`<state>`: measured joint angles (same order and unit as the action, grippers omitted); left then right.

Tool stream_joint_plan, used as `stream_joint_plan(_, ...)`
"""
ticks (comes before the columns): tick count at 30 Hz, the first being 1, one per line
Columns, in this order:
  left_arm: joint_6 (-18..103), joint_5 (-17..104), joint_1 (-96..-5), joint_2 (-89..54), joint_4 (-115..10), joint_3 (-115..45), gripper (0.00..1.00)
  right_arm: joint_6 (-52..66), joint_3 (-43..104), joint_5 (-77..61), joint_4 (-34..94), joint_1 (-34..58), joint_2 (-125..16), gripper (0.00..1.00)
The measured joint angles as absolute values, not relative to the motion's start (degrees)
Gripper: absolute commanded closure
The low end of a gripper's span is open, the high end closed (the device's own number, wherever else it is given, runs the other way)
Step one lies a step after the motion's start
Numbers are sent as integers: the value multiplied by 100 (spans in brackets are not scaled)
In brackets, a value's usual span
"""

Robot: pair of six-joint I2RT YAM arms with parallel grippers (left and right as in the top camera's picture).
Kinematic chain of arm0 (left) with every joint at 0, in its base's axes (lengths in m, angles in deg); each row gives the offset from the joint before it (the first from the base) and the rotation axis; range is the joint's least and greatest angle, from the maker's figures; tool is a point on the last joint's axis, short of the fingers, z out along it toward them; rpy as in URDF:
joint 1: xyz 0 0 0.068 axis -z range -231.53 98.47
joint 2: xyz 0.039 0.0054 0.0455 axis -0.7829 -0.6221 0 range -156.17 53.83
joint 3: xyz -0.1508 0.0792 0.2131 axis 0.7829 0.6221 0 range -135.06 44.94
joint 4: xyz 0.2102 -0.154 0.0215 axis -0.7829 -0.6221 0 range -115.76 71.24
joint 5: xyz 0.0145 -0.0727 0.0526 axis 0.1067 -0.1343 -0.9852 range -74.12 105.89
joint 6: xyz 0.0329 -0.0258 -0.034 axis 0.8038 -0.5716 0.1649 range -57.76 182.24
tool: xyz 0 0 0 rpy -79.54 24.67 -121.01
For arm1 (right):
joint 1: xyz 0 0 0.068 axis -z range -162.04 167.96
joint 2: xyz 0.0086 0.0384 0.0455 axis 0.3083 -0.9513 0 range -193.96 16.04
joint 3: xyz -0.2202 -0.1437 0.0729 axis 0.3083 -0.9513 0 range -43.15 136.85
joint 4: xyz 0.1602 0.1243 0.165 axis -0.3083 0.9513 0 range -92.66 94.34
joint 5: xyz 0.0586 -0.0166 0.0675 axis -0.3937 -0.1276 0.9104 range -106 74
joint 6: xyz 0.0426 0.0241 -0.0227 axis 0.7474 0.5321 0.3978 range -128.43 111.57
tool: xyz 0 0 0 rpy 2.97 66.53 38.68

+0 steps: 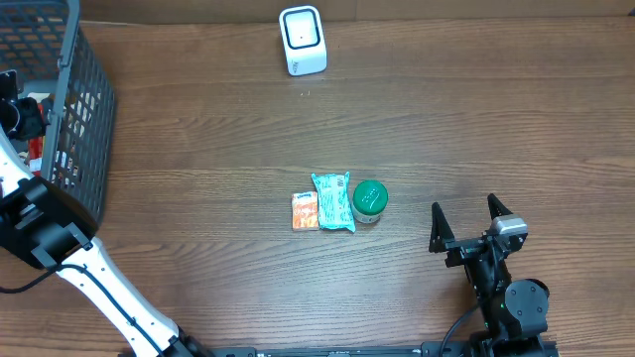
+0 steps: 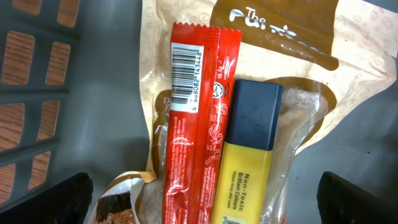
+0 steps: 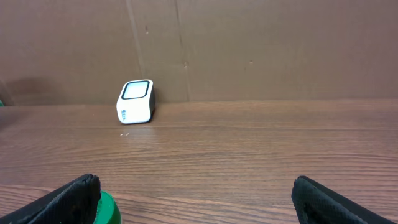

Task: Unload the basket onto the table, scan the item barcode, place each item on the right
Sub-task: 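Grasp the snack bag and yellow highlighter in the basket, left gripper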

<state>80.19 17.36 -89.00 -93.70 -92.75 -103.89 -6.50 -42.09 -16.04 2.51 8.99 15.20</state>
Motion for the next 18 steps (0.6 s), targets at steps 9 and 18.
stream_joint_plan(9, 8233, 1778, -8876, -9840, -9301, -10299, 1, -650, -4209, -1601, 251, 899, 1520, 0)
stream_joint_plan(18, 8365, 1806, -8872, -9851, -9365, -10293, 67, -645, -4209, -1604, 249, 899, 1522, 0)
